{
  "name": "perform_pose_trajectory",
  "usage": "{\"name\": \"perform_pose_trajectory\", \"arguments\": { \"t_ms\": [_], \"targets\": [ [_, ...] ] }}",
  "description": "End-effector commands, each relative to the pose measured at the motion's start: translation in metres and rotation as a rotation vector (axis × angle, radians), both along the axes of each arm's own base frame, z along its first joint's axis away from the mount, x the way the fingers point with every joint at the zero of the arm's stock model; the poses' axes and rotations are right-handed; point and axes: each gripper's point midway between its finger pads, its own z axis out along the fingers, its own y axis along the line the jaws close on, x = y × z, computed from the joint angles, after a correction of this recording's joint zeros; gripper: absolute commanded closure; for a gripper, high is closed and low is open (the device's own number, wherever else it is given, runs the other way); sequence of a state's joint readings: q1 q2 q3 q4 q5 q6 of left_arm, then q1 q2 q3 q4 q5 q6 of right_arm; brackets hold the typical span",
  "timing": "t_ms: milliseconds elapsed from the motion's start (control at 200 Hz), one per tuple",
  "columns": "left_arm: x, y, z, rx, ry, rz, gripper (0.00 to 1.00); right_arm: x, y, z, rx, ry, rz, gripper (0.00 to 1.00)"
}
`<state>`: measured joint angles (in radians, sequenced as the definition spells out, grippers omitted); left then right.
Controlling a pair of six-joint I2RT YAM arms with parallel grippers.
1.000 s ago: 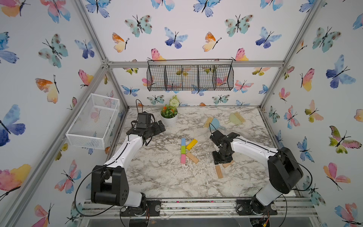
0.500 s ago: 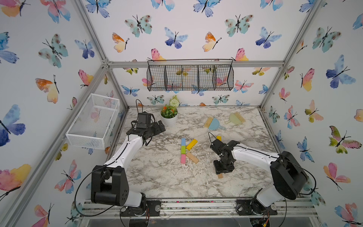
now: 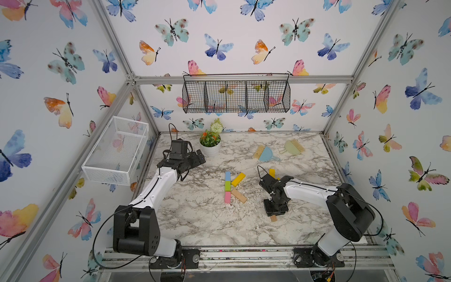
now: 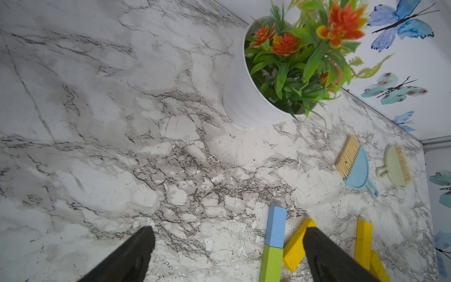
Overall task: Assemble the letter k with building blocks
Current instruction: Pick up the building block from the center of the board.
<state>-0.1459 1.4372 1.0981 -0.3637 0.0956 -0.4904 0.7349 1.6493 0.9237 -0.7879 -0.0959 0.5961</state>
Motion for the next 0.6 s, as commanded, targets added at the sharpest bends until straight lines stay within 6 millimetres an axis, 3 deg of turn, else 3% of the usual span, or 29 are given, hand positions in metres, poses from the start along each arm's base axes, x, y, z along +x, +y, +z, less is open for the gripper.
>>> {"name": "perform_pose_trajectory", "arguments": {
  "t_ms": [0,230,395,596],
  "targets": [
    [-0.005,-0.003,-0.001,-0.007,0.008,-0.018,0.02,-0.002,-0.008,-0.005,-0.048,-0.004,-0.012,0.67],
    [-0.005,-0.003,0.0,-0.009,0.006,-0.019,0.02,0.011,-0.001,0.007,-0.041,-0.046,-0.016,0.74],
    [-0.005,-0.003,0.0,-0.009,0.007,-0.018,0.02,0.043,0.018,0.031,-0.036,-0.119,0.012,0.75],
    [-0.005,-0.003,0.0,-0.007,0.007,-0.018,0.02,0.094,0.056,0.056,0.006,-0.21,0.051,0.75]
  ]
}}
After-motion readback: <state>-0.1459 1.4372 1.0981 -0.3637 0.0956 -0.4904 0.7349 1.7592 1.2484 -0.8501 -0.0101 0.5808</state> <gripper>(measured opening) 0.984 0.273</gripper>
